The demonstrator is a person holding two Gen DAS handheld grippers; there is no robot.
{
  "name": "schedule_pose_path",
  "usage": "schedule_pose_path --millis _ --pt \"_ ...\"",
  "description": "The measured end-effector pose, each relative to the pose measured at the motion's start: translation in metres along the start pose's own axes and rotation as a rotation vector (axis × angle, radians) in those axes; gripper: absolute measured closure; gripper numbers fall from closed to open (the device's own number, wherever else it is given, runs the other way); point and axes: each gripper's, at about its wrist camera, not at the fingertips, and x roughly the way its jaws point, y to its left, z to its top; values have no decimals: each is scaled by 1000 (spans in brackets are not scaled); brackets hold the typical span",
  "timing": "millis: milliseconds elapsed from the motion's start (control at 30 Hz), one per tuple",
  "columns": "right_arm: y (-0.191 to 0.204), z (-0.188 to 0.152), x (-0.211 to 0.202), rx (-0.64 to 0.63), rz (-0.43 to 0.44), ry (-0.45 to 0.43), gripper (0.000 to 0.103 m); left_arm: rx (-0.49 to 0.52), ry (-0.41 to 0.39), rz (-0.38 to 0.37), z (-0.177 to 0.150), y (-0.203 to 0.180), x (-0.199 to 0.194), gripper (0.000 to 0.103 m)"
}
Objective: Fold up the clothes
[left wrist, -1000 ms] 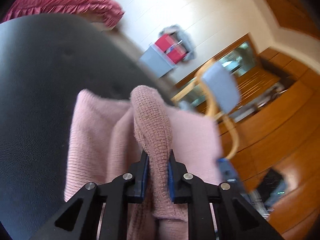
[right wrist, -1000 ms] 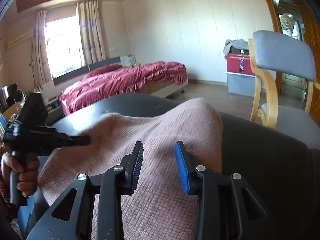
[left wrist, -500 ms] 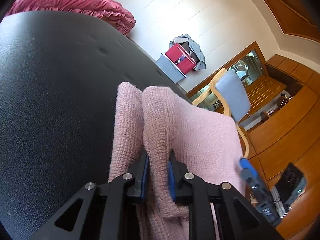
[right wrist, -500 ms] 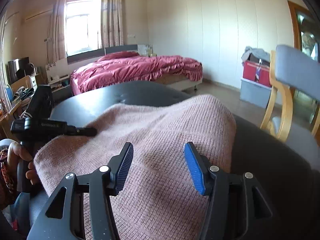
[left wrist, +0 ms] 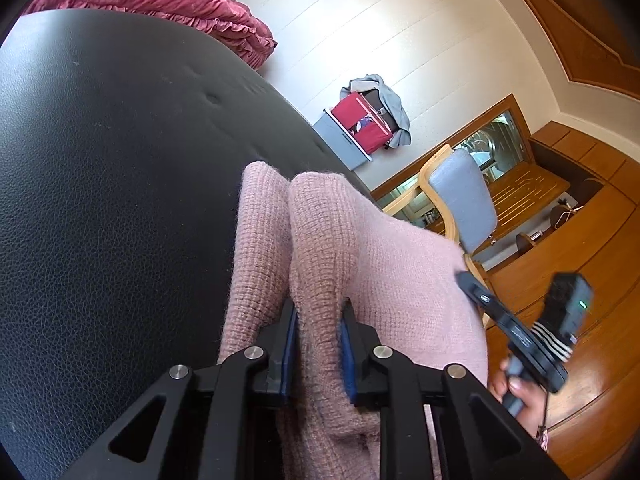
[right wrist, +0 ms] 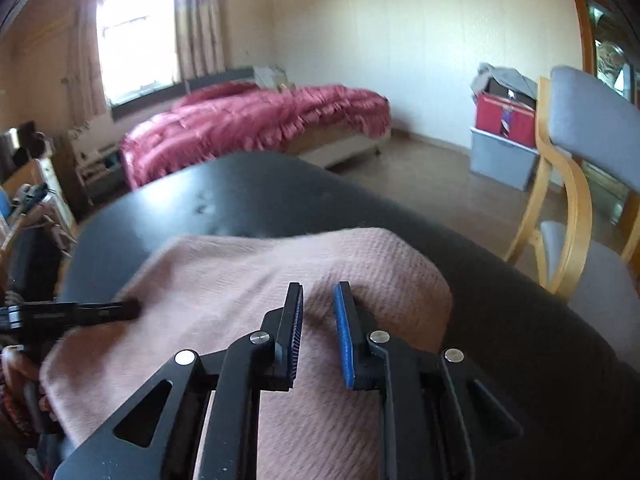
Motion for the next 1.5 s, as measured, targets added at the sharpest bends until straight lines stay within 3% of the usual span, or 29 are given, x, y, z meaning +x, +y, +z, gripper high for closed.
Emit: schedule_pose_path --millis 67,167,267,467,533,733,967,1033,1133,1233,1333,1400,1500 --pt "-18 -5 12 73 -29 17 98 7 -1 8 0 -3 2 83" --pt "-38 -21 25 172 -3 9 102 14 -3 12 0 -5 4 83" --pt "-28 -18 24 99 -45 11 102 10 -5 5 1 -5 4 83" --pt "-11 -16 -22 54 -53 -99 98 -6 -5 -16 2 1 2 83" --pt "-3 -14 -29 22 -76 -101 98 -15 -6 -27 2 3 2 83" --pt "-24 -29 -3 121 -30 -16 101 -24 -9 -40 1 5 0 83" --pt "-13 -28 -20 77 -37 -81 100 -69 2 -46 7 4 -18 79" --pt "-6 -23 -32 53 2 -123 99 -65 -39 -18 12 -2 -35 83" --pt "15 -19 -40 -37 25 -138 99 -14 -176 -2 25 -27 -68 83" --pt "31 -23 -23 -99 48 -63 99 59 -206 -36 30 -68 -72 81" --pt "35 -33 -4 -111 47 14 99 116 -101 -34 23 -99 -36 81" --pt "33 -32 -6 -101 58 -1 99 152 -23 -31 16 -118 -8 81" --pt "30 -30 -3 -85 71 -1 99 201 -10 120 9 -117 26 81"
